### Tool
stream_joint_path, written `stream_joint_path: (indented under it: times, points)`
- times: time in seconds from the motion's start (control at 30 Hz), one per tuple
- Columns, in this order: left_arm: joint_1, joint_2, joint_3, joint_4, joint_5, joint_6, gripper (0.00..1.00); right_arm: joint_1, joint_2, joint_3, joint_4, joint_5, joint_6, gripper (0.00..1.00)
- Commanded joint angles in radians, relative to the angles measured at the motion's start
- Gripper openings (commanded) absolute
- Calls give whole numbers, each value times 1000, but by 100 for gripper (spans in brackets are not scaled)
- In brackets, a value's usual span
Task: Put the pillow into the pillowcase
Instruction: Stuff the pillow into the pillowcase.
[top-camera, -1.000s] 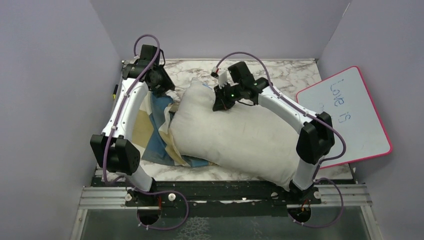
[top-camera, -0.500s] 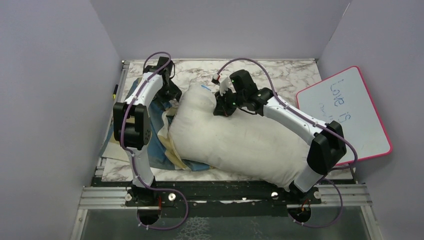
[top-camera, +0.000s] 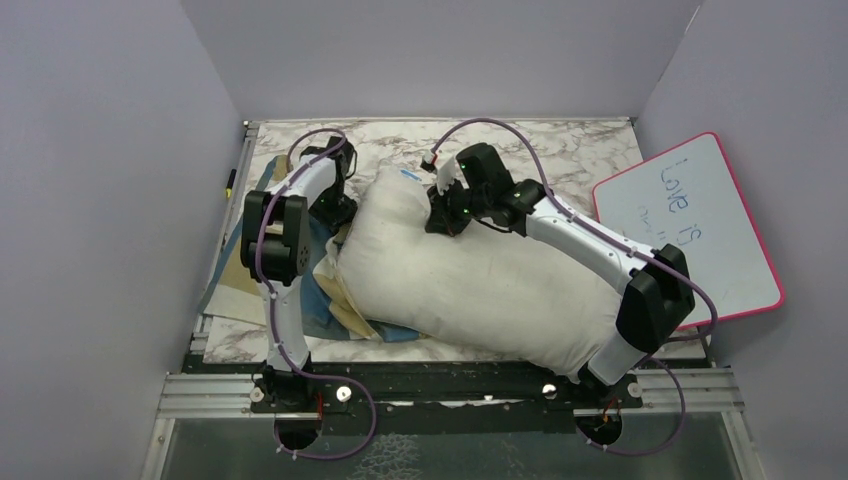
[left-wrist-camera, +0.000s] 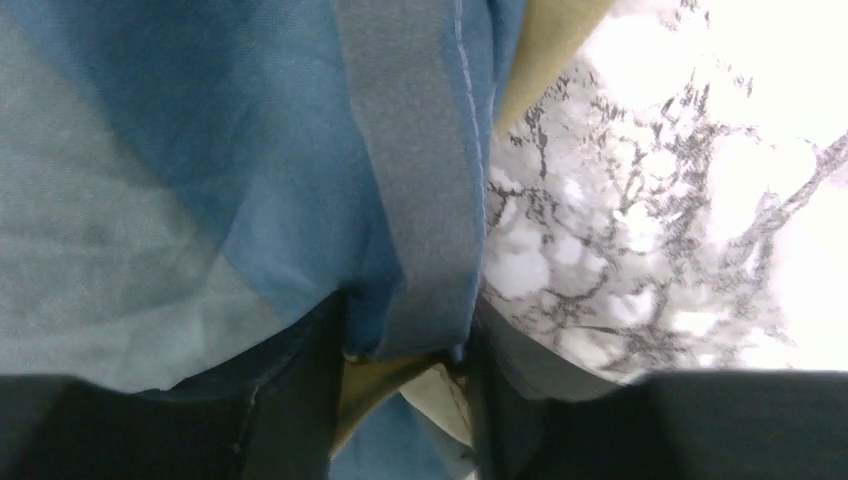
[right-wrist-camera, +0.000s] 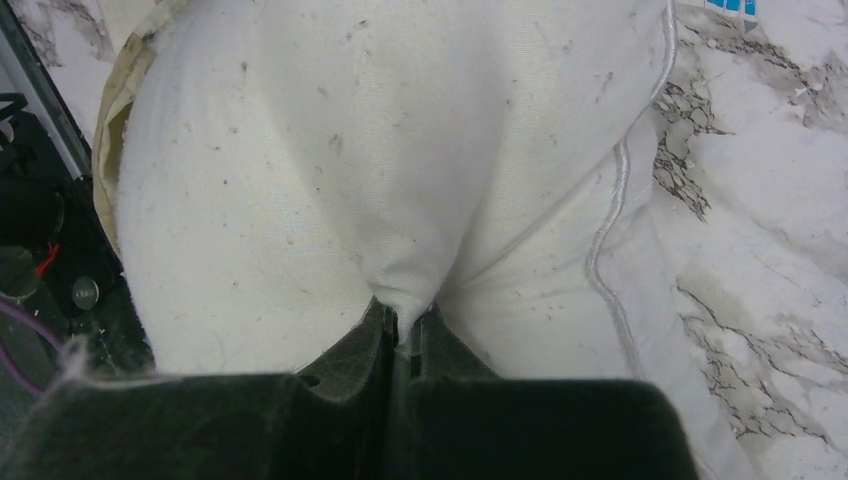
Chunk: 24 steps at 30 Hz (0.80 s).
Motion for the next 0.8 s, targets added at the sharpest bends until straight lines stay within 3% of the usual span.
stream_joint_path:
  times: [0.0, 0.03, 0.07, 0.37, 0.77]
  points:
    - [-14, 23, -13, 61, -23, -33, 18, 20, -24, -36, -75, 5, 13, 0]
    - [-14, 30, -9, 77, -6, -28, 1, 20, -27, -34, -74, 2, 13, 0]
    - [-12, 33, 8, 92, 7, -16, 0, 21, -29, -32, -75, 4, 13, 0]
    - [-4, 56, 362, 198, 113, -47, 0, 21, -64, -92, -54, -9, -1, 0]
    - [10, 126, 415, 473, 296, -150, 0, 11, 178, -70, 13, -14, -35, 0]
